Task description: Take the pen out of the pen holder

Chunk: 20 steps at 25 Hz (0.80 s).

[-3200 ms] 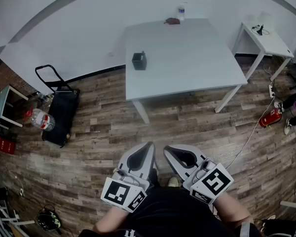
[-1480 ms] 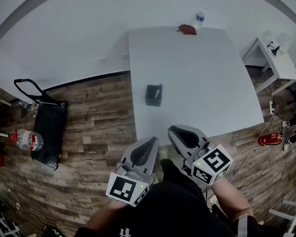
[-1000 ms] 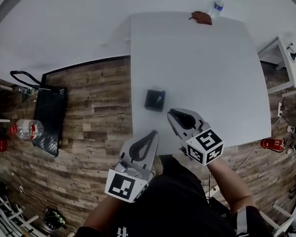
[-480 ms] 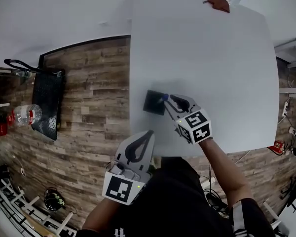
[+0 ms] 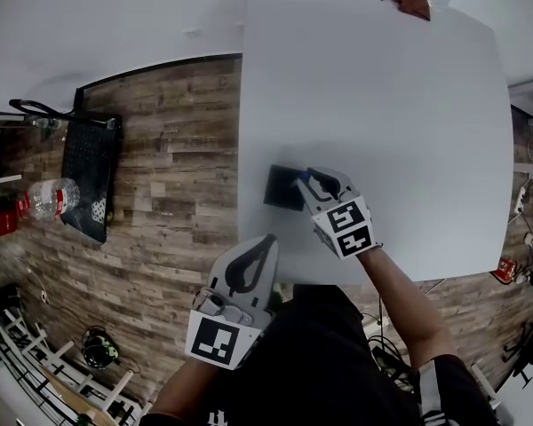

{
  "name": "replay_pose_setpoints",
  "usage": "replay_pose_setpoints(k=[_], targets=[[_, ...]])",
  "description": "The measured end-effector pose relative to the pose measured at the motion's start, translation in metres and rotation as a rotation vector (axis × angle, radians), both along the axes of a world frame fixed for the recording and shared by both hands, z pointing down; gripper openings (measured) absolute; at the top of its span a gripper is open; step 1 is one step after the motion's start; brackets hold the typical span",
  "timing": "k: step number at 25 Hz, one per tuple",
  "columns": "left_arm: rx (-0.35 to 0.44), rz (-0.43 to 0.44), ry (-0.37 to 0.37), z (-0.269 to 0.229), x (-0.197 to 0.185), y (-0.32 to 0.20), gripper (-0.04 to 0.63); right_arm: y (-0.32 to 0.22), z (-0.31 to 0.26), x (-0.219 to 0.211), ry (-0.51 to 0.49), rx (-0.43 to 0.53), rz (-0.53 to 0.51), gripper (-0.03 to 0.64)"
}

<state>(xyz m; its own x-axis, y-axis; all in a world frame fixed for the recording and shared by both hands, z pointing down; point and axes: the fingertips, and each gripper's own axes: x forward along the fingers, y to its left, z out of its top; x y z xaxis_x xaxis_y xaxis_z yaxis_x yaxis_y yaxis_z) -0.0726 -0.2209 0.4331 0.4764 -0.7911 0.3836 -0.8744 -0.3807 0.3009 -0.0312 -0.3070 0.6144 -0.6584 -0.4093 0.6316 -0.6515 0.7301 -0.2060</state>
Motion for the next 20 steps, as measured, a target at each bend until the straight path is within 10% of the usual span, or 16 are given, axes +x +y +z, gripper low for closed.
replay_pose_setpoints(k=[20], targets=[[0.124, 0.042, 0.018, -0.032, -0.010, 0.025, 0.006, 0.007, -0.099, 0.010, -0.080, 0.107, 0.096, 0.071]])
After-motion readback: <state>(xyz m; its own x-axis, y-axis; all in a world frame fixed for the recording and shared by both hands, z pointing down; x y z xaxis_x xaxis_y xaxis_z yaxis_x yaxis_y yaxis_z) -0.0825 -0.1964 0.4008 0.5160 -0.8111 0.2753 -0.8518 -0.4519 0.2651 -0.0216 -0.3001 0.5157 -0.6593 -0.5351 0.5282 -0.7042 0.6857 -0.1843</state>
